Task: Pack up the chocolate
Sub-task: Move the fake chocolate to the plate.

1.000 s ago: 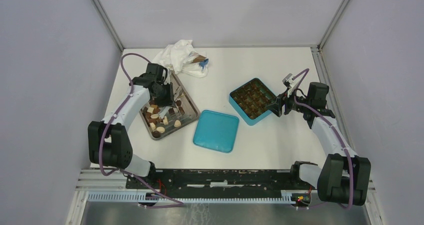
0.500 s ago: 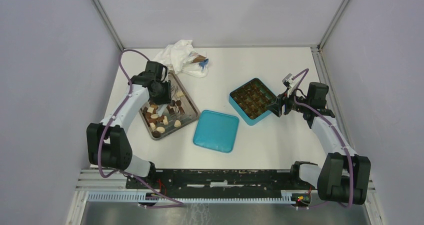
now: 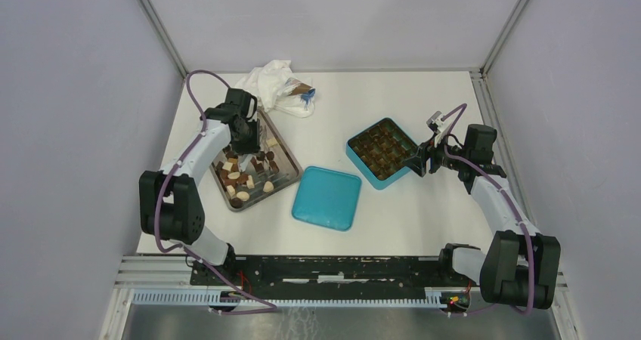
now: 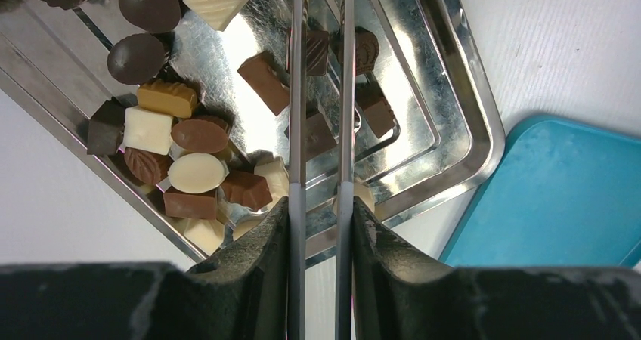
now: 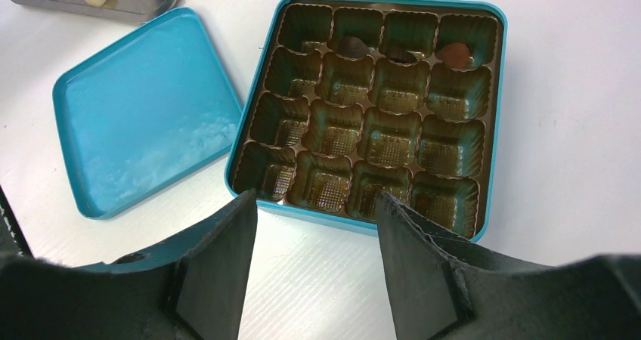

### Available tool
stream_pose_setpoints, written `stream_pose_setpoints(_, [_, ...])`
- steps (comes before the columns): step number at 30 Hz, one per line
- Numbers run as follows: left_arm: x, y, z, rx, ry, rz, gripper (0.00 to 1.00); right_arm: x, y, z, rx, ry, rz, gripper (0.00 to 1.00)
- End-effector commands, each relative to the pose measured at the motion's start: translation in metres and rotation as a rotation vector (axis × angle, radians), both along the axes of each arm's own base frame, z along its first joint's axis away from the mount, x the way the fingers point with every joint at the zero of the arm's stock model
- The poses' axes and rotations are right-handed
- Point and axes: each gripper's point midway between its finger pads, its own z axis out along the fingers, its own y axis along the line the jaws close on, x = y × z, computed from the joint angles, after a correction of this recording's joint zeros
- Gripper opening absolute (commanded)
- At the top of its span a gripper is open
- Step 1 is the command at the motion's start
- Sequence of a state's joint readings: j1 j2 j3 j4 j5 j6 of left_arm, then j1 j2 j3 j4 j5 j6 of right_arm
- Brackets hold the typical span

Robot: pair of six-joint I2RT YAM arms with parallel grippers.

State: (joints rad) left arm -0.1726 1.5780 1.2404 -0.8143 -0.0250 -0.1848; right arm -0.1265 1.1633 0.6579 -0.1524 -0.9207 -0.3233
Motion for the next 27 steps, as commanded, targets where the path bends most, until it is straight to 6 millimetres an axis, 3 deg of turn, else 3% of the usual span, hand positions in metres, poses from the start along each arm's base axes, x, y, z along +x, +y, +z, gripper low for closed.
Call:
stream_pose_setpoints(1, [0.003,-0.003,0.005,-0.003,-0.026,-0.048,0.28,0.008,0.000,0.017,-0.002,-0.060,0.022,0.65])
stream_pose_setpoints(19, [-0.022,-0.028,0.012,-0.116,0.005,-0.102,0.29,0.008,0.000,0.017,-0.004,-0.060,0.022,0.65])
stream_pose_setpoints(27, [-0.020,-0.022,0.030,-0.087,-0.053,-0.086,0.31,0.008,0.000,0.017,-0.003,-0.058,0.024,0.65])
